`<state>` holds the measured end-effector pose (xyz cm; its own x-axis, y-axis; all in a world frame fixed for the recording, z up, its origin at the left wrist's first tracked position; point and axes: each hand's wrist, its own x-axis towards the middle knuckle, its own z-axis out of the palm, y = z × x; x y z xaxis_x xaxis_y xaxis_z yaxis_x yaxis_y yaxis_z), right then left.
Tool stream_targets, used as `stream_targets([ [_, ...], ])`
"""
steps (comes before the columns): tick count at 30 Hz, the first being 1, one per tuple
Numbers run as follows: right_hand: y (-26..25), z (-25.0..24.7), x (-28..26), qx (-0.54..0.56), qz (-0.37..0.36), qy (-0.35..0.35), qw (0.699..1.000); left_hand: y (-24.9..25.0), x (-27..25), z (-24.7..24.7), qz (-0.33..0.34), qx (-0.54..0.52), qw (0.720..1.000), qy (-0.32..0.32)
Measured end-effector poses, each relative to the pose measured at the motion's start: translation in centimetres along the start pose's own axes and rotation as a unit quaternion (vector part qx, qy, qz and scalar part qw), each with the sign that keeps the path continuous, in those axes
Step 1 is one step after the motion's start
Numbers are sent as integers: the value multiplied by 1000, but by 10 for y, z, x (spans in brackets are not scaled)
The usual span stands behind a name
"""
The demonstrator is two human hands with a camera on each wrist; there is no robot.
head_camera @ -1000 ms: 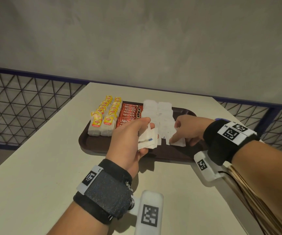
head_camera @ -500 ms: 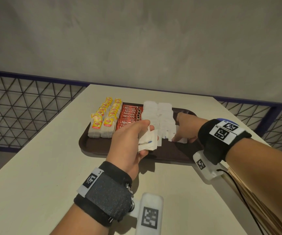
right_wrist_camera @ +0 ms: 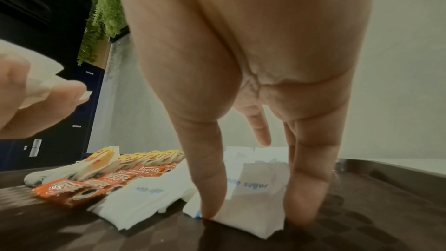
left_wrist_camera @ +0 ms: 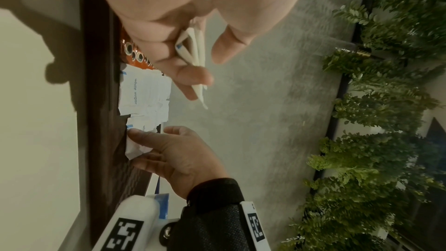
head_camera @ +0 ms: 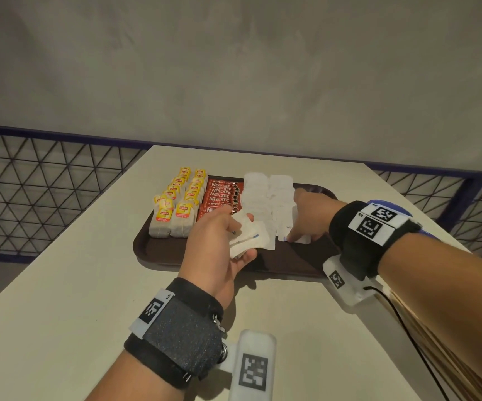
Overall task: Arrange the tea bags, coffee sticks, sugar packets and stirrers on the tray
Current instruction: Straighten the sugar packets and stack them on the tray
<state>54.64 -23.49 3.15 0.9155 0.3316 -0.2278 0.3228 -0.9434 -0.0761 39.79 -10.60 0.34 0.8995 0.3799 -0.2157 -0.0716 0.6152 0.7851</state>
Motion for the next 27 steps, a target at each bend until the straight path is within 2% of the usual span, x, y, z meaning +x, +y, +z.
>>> stream_targets([
  [6,6,3,7,40,1,6,999,-4,6,-2,6,1,1000,-16],
  [14,4,4,12,32,-2,9,999,-6,12,-7,19,-3,999,-25],
  [21,4,4,15,43,-9,9,999,-9,15,-8,17,41,998,-42],
  [27,15,-5,15,122,-2,10,992,-5,10,-5,9,36,998,-54],
])
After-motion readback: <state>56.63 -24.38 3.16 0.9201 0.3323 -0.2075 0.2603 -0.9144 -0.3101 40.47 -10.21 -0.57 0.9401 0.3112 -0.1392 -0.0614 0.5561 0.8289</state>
